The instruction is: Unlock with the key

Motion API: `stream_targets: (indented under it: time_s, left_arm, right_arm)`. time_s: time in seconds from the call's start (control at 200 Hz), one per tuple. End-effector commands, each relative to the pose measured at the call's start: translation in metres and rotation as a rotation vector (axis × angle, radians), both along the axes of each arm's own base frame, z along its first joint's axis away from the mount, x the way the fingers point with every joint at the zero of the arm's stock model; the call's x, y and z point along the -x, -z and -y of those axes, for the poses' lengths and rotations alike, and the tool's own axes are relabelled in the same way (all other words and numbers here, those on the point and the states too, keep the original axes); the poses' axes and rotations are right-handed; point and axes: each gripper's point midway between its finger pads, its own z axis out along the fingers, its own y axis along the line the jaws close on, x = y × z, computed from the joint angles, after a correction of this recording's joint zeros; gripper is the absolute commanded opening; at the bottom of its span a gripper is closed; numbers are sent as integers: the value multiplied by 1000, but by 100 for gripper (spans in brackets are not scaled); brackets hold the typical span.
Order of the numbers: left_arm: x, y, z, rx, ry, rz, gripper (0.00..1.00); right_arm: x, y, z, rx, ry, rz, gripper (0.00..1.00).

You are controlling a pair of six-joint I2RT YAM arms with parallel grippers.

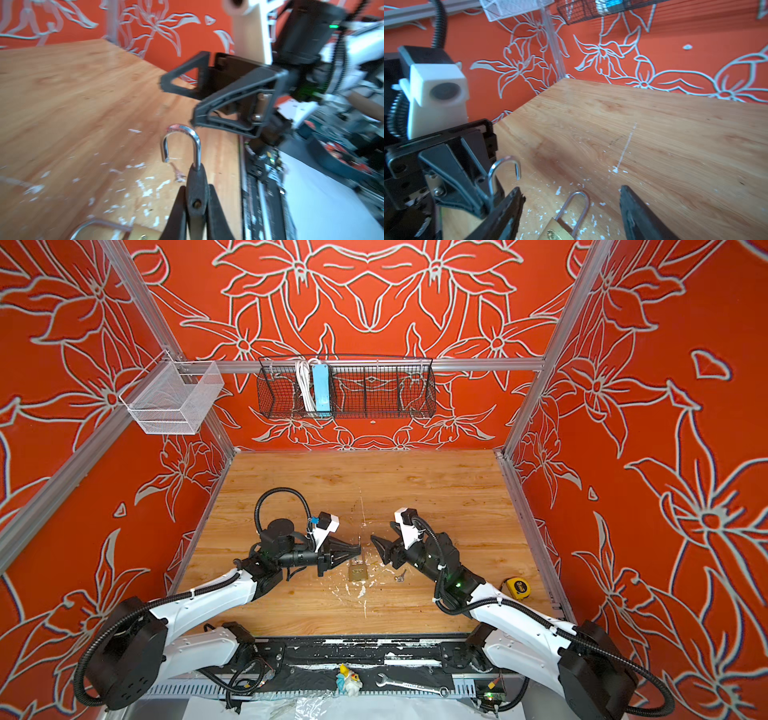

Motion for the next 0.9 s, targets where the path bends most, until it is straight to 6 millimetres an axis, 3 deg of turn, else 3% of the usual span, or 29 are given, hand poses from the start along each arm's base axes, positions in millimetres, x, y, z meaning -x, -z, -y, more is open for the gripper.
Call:
stream_targets:
  time_s: [0.0, 0.896]
  left_arm:
    - [16, -24, 6, 73, 147, 24, 0]
    - [12, -19, 9, 65, 144, 9, 0]
  right_arm:
    - [11, -9, -10, -27, -93, 46, 72]
    - [22, -8, -33, -54, -240, 6, 62]
